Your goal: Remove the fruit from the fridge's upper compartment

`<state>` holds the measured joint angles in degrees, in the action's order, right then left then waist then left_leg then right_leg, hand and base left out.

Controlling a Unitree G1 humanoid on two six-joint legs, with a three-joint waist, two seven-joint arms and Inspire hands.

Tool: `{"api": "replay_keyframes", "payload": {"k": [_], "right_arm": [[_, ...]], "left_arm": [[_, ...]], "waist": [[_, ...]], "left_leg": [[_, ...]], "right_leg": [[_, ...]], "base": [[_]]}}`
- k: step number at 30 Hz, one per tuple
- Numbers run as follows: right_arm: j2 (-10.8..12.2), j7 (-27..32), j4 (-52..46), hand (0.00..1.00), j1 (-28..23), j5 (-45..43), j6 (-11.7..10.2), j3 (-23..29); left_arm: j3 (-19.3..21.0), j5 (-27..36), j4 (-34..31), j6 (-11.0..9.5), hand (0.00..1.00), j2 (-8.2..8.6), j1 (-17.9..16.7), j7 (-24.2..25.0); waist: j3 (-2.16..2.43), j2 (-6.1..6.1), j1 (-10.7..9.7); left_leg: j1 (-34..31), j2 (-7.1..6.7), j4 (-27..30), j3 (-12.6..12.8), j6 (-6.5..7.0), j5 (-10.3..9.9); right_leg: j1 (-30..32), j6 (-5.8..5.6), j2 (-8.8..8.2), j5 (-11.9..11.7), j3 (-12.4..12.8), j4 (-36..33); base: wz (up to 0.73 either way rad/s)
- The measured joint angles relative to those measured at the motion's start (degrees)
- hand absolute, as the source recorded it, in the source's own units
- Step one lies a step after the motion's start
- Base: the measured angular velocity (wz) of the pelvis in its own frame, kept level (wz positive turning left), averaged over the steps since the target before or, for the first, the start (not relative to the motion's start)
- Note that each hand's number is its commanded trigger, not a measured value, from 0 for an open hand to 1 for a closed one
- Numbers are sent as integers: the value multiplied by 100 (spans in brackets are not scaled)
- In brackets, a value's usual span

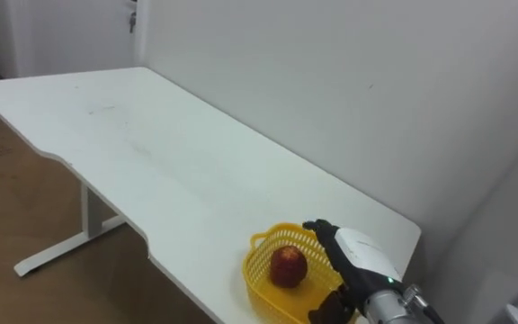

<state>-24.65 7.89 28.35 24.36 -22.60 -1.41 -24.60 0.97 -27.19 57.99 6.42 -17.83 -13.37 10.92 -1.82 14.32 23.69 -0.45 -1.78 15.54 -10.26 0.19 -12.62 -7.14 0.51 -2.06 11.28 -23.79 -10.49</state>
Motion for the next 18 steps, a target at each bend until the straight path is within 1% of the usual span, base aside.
{"api": "replay_keyframes", "payload": {"k": [2,6,9,11,16,17,18], "right_arm": [[0,-28,0,0,0,-1,2,0],[0,-55,0,0,0,-21,19,0],[0,-55,-14,0,0,-12,27,0],[0,-54,-102,0,0,6,31,3],[4,-40,-385,0,-1,216,20,63],[4,-29,-461,0,-2,224,14,144],[4,27,-509,0,-1,246,3,198]], "left_arm": [[-1,0,-21,25,0,3,-17,1],[-1,0,-65,89,0,22,-87,-3],[3,2,-65,114,0,25,-131,-15],[5,1,-65,124,0,25,-185,-27],[5,0,-112,128,0,39,-312,-85],[2,1,-110,128,0,55,-323,-103],[-6,1,-109,130,0,80,-347,-134]], "waist": [[14,-29,-1],[44,-98,-78],[42,-121,-125],[54,-117,-175],[64,-125,-337],[67,-138,-347],[81,-159,-358]], "left_leg": [[4,1,-1,6,0,0],[23,0,5,11,-1,0],[74,1,5,11,-3,-1],[102,3,6,17,-5,0],[186,0,21,19,-6,1],[212,6,18,50,-6,1],[221,8,18,72,-5,0]], "right_leg": [[-2,0,0,0,3,0],[-53,0,4,0,21,0],[-106,0,5,0,18,1],[-131,0,6,0,21,1],[-225,0,5,0,26,7],[-230,0,5,0,48,0],[-234,0,3,0,70,-5]], "base": [[0],[0],[0],[-2],[-1],[-9],[-9]]}}
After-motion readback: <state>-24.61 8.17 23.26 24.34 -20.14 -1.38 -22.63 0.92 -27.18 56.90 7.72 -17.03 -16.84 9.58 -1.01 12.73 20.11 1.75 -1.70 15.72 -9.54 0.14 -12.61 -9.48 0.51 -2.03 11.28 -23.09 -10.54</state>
